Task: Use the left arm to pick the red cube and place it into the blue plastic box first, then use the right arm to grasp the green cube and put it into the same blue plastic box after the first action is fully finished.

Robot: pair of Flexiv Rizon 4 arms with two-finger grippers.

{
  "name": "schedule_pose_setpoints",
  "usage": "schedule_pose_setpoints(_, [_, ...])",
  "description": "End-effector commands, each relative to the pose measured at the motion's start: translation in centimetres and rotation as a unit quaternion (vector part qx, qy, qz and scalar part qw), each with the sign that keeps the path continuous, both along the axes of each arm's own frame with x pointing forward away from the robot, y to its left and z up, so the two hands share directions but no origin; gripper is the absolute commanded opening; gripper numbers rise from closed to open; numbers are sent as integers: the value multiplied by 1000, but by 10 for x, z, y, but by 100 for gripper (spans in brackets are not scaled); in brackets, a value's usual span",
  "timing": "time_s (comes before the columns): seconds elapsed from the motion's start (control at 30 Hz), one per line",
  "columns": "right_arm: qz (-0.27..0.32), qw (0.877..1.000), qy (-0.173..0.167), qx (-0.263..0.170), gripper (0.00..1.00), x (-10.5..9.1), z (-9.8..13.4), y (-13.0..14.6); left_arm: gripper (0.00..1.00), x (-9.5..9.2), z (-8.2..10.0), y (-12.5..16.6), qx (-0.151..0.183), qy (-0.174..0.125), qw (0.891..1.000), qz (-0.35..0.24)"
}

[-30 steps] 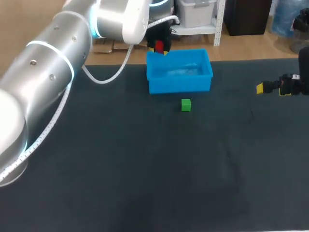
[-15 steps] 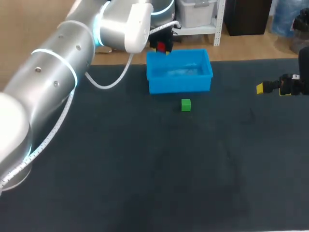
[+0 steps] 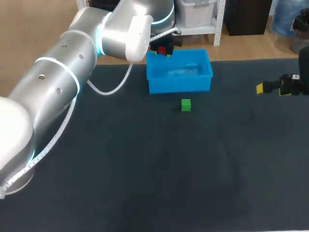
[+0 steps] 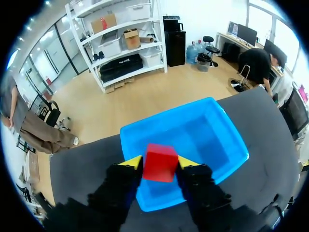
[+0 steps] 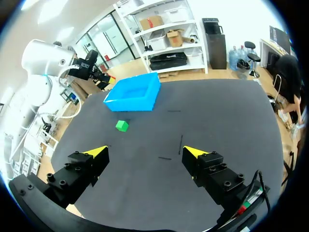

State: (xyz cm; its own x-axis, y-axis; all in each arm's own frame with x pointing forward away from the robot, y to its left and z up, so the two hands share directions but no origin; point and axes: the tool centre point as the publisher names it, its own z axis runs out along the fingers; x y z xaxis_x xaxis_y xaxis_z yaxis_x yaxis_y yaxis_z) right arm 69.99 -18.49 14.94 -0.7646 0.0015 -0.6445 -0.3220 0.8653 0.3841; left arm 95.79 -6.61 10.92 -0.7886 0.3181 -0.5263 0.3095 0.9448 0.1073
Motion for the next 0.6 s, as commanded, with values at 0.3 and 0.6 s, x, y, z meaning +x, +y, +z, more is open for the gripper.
schedule_pose_setpoints(0.3, [0,1000,0,-1,100,0,0,0,100,4,1,0,26,150,988,18])
schedule_pose_setpoints(0.6, [0,1000,0,-1,100,0,0,0,100,-21,9,16,6,135,991,9])
